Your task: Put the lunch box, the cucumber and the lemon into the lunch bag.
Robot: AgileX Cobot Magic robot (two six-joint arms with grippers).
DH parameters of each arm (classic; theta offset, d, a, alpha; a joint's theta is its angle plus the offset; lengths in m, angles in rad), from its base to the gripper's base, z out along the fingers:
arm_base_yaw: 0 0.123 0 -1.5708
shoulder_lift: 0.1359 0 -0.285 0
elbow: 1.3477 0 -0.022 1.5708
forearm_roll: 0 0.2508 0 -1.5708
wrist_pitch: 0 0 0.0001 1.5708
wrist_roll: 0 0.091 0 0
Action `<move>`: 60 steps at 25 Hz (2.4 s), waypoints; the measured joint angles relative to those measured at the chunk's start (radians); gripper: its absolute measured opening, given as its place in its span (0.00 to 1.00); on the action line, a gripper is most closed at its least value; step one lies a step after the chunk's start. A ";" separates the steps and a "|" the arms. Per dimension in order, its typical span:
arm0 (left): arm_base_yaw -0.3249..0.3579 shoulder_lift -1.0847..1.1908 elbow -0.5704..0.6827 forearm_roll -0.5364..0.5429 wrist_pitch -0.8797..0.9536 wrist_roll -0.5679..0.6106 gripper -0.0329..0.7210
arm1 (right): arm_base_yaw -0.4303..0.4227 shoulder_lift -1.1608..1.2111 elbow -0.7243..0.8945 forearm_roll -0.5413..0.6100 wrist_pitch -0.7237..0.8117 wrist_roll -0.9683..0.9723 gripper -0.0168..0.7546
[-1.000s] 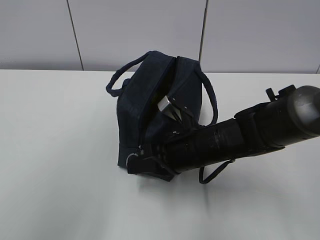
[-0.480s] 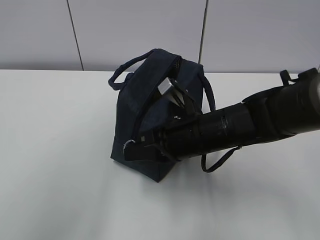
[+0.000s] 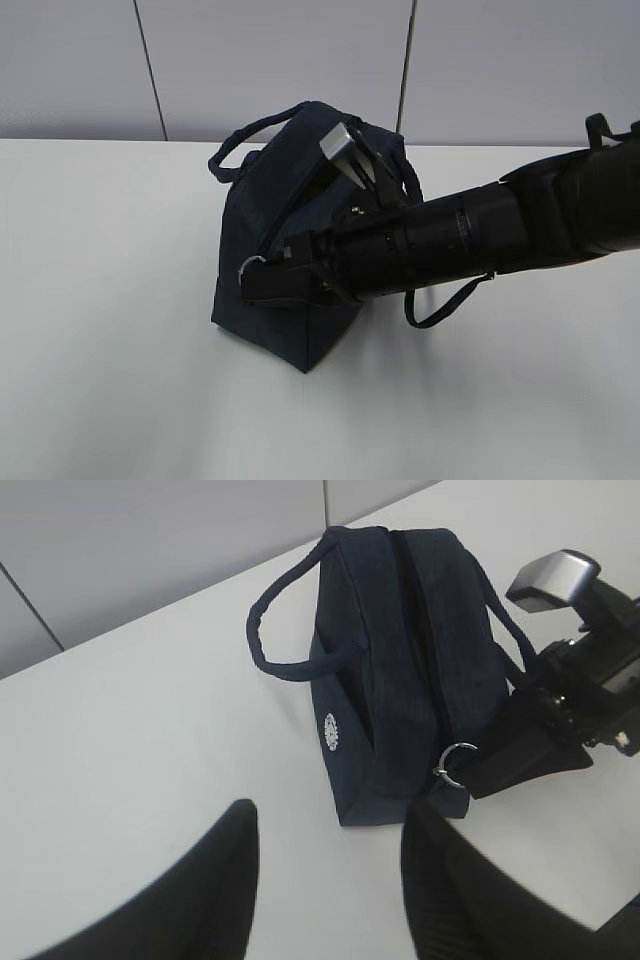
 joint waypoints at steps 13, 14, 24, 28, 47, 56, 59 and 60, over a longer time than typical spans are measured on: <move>0.000 0.000 0.106 -0.004 -0.006 0.000 0.47 | 0.000 -0.068 0.002 -0.098 -0.002 0.090 0.02; 0.000 0.000 0.122 -0.004 -0.013 0.000 0.47 | 0.000 -0.072 0.002 -0.111 -0.002 0.098 0.02; 0.000 0.062 0.210 -0.087 -0.158 0.000 0.47 | -0.002 -0.145 0.002 -0.239 -0.054 0.206 0.02; 0.000 0.163 0.210 -0.109 -0.182 0.011 0.47 | -0.004 -0.154 0.002 -0.268 -0.061 0.235 0.02; 0.000 0.497 0.210 -0.488 -0.432 0.608 0.54 | -0.004 -0.156 0.002 -0.268 -0.084 0.260 0.02; 0.000 0.575 0.210 -0.520 -0.480 0.667 0.54 | -0.004 -0.156 0.002 -0.268 -0.090 0.260 0.02; 0.000 0.580 0.210 -0.542 -0.500 0.676 0.54 | -0.004 -0.156 0.002 -0.268 -0.090 0.262 0.02; -0.002 0.580 0.210 -0.554 -0.504 0.682 0.54 | -0.004 -0.156 0.002 -0.268 -0.090 0.262 0.02</move>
